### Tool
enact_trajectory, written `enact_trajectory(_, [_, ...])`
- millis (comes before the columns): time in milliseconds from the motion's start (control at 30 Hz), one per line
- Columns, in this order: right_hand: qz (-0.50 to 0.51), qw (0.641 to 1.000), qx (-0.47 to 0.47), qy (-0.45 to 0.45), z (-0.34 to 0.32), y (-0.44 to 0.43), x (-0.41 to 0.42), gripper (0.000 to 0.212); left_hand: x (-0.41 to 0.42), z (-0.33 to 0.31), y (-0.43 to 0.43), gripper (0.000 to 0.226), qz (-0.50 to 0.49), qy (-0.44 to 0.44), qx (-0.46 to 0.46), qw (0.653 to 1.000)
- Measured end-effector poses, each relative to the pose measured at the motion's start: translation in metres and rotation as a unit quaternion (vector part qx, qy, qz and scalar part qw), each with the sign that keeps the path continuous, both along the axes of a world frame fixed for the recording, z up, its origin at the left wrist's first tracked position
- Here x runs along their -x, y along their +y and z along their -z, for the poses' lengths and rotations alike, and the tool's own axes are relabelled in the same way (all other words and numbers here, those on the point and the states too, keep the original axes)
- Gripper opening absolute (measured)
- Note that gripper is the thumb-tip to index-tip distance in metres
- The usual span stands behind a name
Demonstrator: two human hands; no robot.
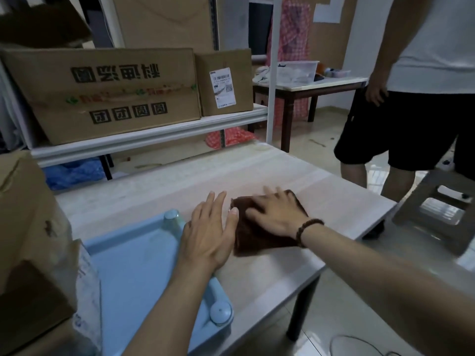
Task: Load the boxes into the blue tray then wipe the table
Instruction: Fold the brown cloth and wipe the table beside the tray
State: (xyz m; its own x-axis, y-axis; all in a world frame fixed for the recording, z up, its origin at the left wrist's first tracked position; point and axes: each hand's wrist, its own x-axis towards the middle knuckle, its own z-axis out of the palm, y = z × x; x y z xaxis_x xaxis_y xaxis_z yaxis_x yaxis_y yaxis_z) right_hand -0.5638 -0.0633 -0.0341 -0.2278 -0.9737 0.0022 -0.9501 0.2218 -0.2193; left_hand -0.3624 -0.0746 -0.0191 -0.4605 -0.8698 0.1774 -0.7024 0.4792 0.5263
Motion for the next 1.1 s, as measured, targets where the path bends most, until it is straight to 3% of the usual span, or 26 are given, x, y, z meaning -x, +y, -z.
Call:
enact_trajectory(67, [-0.017, 0.998, -0.063, 0.018, 0.020, -0.003, -0.022, 0.074, 0.001, -0.001, 0.000, 0.059, -0.003, -0.004, -0.004, 1.000])
enact_trajectory(267, [-0.199, 0.979, -0.035, 0.031, 0.014, 0.023, -0.072, 0.071, 0.002, 0.001, 0.001, 0.058, -0.003, -0.013, 0.003, 1.000])
enact_trajectory(400, [-0.225, 0.974, -0.018, 0.008, 0.015, 0.018, -0.055, 0.059, 0.001, 0.000, 0.001, 0.058, -0.004, -0.020, 0.008, 1.000])
enact_trajectory(467, [-0.157, 0.987, 0.004, 0.033, 0.016, -0.001, -0.010, 0.055, 0.001, -0.001, 0.000, 0.058, -0.001, -0.018, 0.003, 1.000])
enact_trajectory(567, [0.114, 0.993, -0.001, 0.018, 0.018, -0.020, 0.062, 0.055, 0.001, -0.002, 0.003, 0.058, 0.000, -0.023, -0.003, 1.000])
enact_trajectory(633, [0.146, 0.989, -0.016, 0.016, 0.020, -0.030, 0.055, 0.055, 0.000, -0.002, 0.002, 0.058, -0.003, -0.028, 0.001, 1.000])
enact_trajectory(733, [-0.088, 0.995, 0.017, 0.045, 0.027, -0.034, -0.022, 0.053, 0.002, -0.002, 0.001, 0.059, 0.000, -0.030, 0.001, 1.000])
enact_trajectory(800, [-0.247, 0.968, 0.032, 0.028, 0.033, -0.016, -0.058, 0.055, 0.004, -0.002, 0.001, 0.058, -0.001, -0.041, 0.003, 0.999])
enact_trajectory(867, [-0.309, 0.951, 0.034, -0.002, 0.023, -0.007, -0.039, 0.049, 0.004, -0.002, 0.000, 0.058, -0.001, -0.048, 0.000, 0.999])
enact_trajectory(933, [-0.233, 0.970, 0.066, 0.011, 0.020, -0.015, 0.011, 0.047, 0.003, -0.002, 0.000, 0.059, 0.001, -0.046, 0.001, 0.999])
enact_trajectory(1000, [0.002, 0.998, 0.050, 0.036, 0.016, -0.022, 0.074, 0.050, 0.003, -0.002, 0.001, 0.060, -0.002, -0.048, 0.007, 0.999])
enact_trajectory(1033, [0.113, 0.993, 0.030, 0.034, 0.016, -0.023, 0.094, 0.052, 0.003, -0.002, 0.001, 0.061, -0.004, -0.050, 0.010, 0.999])
enact_trajectory(1100, [0.162, 0.986, 0.004, 0.034, 0.021, -0.024, 0.090, 0.056, 0.003, -0.001, 0.000, 0.063, -0.004, -0.056, 0.011, 0.998])
